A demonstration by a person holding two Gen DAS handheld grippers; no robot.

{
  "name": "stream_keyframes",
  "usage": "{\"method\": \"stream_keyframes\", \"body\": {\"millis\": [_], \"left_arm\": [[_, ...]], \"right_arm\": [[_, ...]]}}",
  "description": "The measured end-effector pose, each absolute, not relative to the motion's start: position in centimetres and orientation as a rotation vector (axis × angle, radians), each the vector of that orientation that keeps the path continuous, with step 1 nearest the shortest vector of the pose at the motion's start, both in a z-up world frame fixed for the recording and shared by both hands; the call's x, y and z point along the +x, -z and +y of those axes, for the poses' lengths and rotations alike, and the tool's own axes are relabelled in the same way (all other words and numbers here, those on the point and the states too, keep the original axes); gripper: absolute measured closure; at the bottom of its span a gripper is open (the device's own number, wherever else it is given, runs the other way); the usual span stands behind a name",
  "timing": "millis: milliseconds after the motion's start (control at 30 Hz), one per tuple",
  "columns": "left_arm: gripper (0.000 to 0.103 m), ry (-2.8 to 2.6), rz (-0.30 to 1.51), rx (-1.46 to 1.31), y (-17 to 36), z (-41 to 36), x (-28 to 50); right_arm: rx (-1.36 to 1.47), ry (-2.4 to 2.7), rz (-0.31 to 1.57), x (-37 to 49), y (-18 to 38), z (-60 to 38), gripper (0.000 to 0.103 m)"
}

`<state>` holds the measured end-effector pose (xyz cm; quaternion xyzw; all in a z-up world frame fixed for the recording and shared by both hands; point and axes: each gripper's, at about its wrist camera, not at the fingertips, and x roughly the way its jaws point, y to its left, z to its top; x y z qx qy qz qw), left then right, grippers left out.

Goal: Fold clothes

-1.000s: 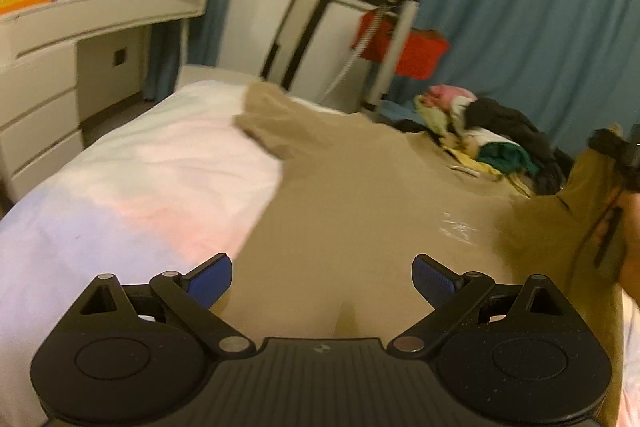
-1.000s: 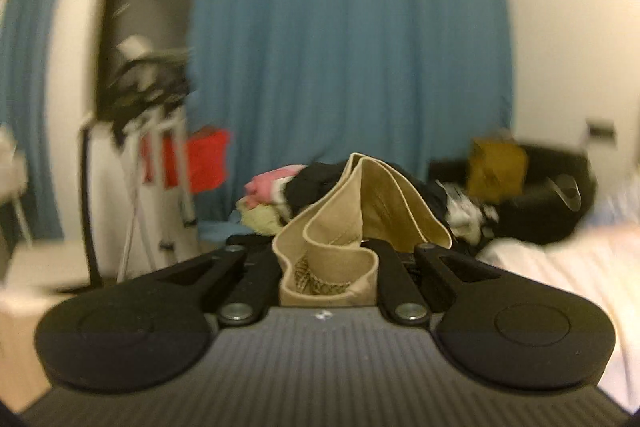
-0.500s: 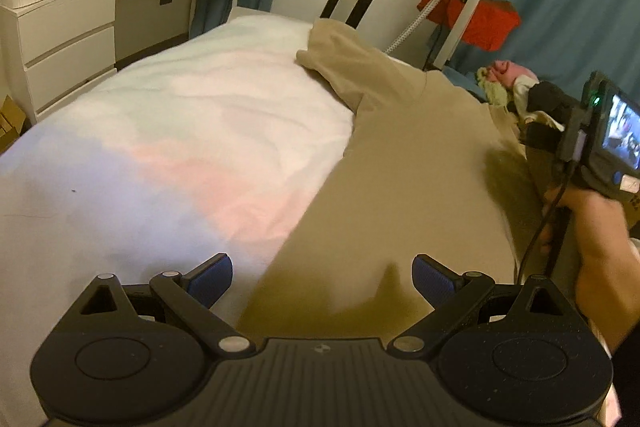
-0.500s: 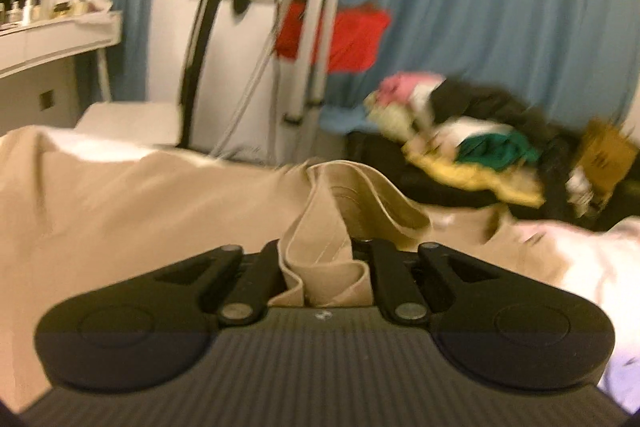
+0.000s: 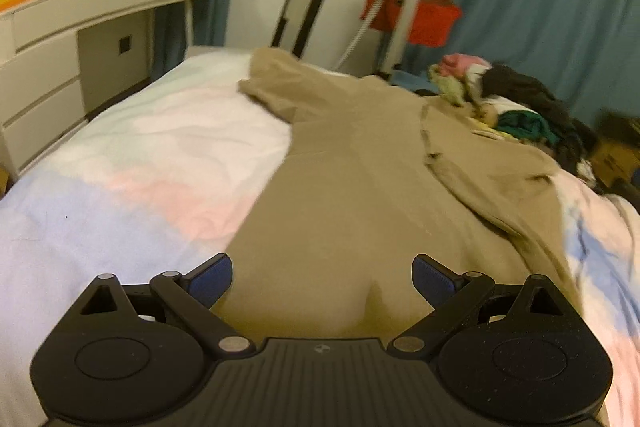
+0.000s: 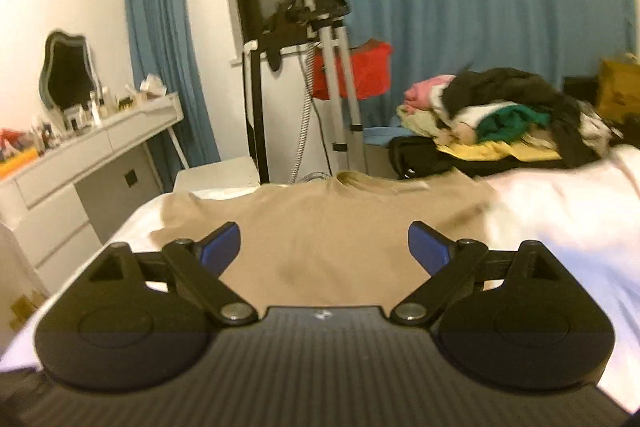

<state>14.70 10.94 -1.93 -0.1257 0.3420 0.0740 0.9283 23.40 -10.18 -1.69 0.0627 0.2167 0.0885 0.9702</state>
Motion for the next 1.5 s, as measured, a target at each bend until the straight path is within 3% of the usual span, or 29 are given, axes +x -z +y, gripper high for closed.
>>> {"method": "stream_keyframes", "body": {"millis": [167, 433, 667, 900, 1000, 1133, 1200, 1267, 1500], "left_arm": [[0.006, -0.061, 0.713, -0.196, 1.0, 8.2, 11.8], [0.007, 0.085, 0.719, -0.157, -0.5, 4.6, 7.1], [0.024, 0.248, 0.764, -0.073, -0.3, -2.3, 4.7], [0.038, 0.544, 0.891, -0.081, 1.8, -11.2, 1.5], [0.052, 0.544, 1.009, -0.107, 4.0, -13.0, 1.9], [0.054, 0.517, 1.096, -0.211, 5.9, -12.4, 2.6], [0.071, 0.512, 1.103, -0.272, 6.2, -11.6, 3.2], [0.095, 0.523, 1.106, -0.310, 6.4, -11.2, 3.4], [0.098, 0.572, 1.079, -0.438, 3.1, -7.4, 3.7]], "right_arm": [[0.188, -0.155, 0.420, 13.3, -0.3, -14.0, 0.011], [0.363, -0.077, 0.420, 4.3, 2.8, -20.2, 0.011], [0.427, 0.041, 0.304, 1.5, 2.3, -25.8, 0.011], [0.585, 0.100, 0.306, 1.5, 4.1, -30.4, 0.011], [0.627, 0.108, 0.317, 1.7, 4.8, -31.2, 0.011], [0.656, 0.102, 0.335, 1.9, 5.3, -31.5, 0.011], [0.659, 0.092, 0.341, 2.0, 5.4, -31.5, 0.011], [0.656, 0.091, 0.350, 2.2, 5.5, -31.3, 0.011], [0.631, 0.082, 0.382, 2.8, 5.7, -30.5, 0.011]]}}
